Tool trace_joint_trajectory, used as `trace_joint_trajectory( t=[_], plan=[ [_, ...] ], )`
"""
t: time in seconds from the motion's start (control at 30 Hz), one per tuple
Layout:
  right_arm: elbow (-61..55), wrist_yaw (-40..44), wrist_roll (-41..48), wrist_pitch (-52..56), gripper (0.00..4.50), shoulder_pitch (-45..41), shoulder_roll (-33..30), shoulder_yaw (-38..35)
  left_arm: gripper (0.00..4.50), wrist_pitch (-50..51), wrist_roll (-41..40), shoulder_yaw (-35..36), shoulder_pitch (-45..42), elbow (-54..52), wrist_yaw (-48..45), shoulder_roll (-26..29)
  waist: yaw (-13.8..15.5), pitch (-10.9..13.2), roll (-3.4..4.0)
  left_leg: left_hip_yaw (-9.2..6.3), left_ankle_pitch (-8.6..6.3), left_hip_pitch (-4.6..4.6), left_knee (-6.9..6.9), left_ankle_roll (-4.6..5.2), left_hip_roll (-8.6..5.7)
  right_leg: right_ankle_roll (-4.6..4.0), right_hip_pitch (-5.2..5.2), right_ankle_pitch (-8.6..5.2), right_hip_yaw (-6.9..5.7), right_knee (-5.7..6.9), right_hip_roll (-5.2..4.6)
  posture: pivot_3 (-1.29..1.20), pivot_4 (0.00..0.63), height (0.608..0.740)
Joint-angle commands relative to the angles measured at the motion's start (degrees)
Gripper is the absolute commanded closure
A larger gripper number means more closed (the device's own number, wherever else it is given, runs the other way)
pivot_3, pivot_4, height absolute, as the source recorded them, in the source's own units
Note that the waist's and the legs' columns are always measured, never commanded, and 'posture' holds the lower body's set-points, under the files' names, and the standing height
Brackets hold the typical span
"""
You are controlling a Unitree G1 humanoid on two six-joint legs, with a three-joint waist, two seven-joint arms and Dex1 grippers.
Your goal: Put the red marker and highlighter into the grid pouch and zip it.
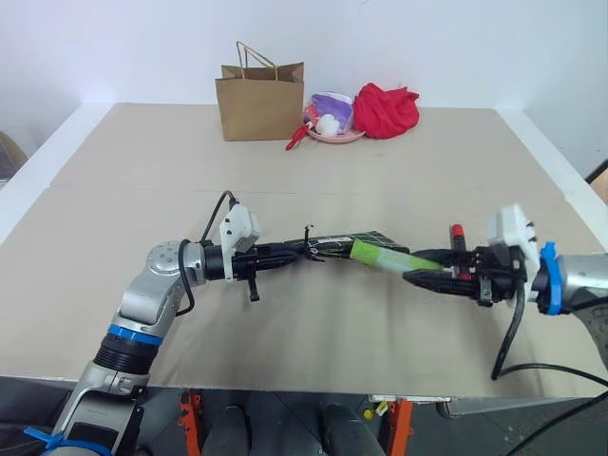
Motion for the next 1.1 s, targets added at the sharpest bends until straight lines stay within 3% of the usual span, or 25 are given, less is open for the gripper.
trace_joint_trajectory(
  t=[0.03, 0.47, 0.87, 0.93, 1.0, 1.1],
  plan=[
    [-0.6, -0.1, -0.4, -0.4, 3.39, -0.7, -0.4, -0.1, 4.50, -0.4, -1.2, 1.3, -0.2, -2.2, -0.3, 0.1, -0.1, 0.0, 0.00, 0.00, 0.01, 0.02, 0.00, -0.01, 0.00, 0.00, 0.00, 0.03, 0.00, 0.00, 0.00, 0.00, 0.150, 0.740],
    [3.5, -0.2, -1.5, 1.4, 3.39, -3.0, 0.1, 1.9, 4.50, 0.2, -1.4, 0.6, 0.3, -4.2, 0.2, -0.6, 0.0, 0.0, 0.00, 0.00, 0.02, -0.02, -0.02, -0.02, 0.00, 0.03, -0.01, 0.01, 0.00, 0.00, 0.00, 0.00, 0.150, 0.740],
    [4.1, -3.0, -3.0, 10.5, 3.39, -9.0, 1.0, 9.3, 4.50, 0.3, -1.2, 0.0, 0.6, -4.9, 0.6, -1.6, 0.0, 0.0, 0.00, 0.00, 0.02, -0.01, -0.01, -0.03, 0.00, 0.03, 0.00, 0.02, 0.00, 0.00, 0.00, 0.00, 0.150, 0.740],
    [3.6, -4.9, -2.7, 11.3, 2.31, -11.3, 3.5, 10.4, 4.50, 0.3, -1.2, -0.2, 0.5, -5.0, 0.9, -2.2, 0.0, 0.0, 0.00, 0.00, 0.02, -0.01, -0.01, -0.03, 0.00, 0.02, 0.00, 0.02, 0.00, 0.00, 0.00, 0.00, 0.150, 0.740],
    [3.0, -5.0, -2.4, 11.1, 1.52, -12.5, 4.7, 10.6, 4.50, 0.4, -1.2, -0.4, 0.6, -5.3, 1.2, -2.5, 0.0, 0.0, 0.00, 0.00, 0.02, 0.00, 0.00, -0.03, 0.00, 0.02, -0.01, 0.02, 0.00, 0.01, 0.01, 0.00, 0.150, 0.740],
    [3.1, -1.3, -2.0, 9.4, 0.09, -10.7, 2.6, 8.5, 4.50, 0.7, -1.3, -0.2, 0.9, -5.8, 1.3, -2.4, 0.3, 0.0, 0.00, -0.01, 0.02, -0.04, -0.01, -0.03, 0.00, 0.04, -0.01, 0.00, -0.01, 0.00, 0.00, 0.00, 0.150, 0.740]
  ],
)
